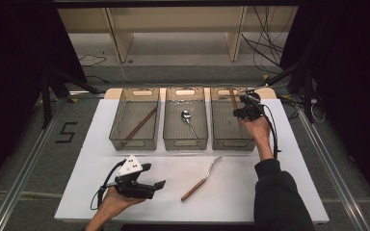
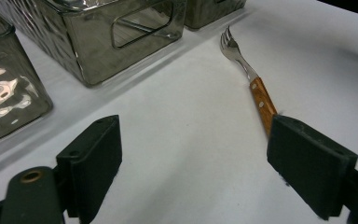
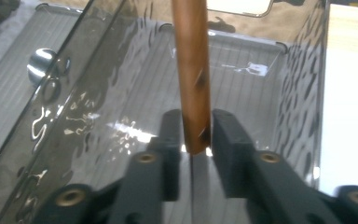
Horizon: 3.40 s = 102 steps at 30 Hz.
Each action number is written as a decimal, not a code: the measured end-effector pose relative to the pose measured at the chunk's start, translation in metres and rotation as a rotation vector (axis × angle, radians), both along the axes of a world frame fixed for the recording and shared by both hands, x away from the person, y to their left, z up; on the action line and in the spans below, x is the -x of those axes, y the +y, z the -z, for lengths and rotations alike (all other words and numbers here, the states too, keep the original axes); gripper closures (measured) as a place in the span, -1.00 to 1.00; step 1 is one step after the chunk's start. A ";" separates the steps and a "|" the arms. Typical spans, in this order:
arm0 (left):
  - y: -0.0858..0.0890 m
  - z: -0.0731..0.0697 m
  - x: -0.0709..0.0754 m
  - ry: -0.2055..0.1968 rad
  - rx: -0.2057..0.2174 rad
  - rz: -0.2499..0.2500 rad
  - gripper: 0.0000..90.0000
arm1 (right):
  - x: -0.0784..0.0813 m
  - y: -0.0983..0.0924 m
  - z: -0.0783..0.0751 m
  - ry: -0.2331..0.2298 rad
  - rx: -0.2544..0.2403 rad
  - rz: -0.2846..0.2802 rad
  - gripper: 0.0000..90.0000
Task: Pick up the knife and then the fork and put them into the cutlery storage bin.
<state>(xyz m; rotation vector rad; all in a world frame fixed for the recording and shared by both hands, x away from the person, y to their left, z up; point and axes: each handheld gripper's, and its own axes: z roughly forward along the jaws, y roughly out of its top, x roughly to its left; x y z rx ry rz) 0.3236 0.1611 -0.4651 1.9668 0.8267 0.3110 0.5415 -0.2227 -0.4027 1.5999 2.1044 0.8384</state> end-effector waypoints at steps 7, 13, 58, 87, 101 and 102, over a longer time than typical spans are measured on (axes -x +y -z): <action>0.000 0.000 0.000 0.001 -0.002 -0.003 -0.61 | 0.005 0.003 -0.007 -0.020 -0.020 -0.042 0.28; -0.001 0.000 0.000 0.007 -0.007 -0.004 -0.61 | 0.018 0.004 -0.017 -0.064 -0.054 -0.096 0.08; -0.080 -0.007 -0.014 0.195 -0.222 0.118 -0.59 | 0.185 -0.008 0.014 -0.254 -0.171 -0.373 -0.30; -0.119 0.000 -0.010 0.229 -0.341 0.210 0.04 | 0.212 -0.003 0.030 -0.265 -0.195 -0.418 -0.36; -0.127 0.013 -0.007 0.210 -0.404 0.209 0.36 | 0.217 -0.001 0.029 -0.268 -0.198 -0.424 -0.38; -0.128 0.013 -0.007 0.207 -0.404 0.203 0.41 | 0.218 -0.001 0.029 -0.270 -0.199 -0.426 -0.38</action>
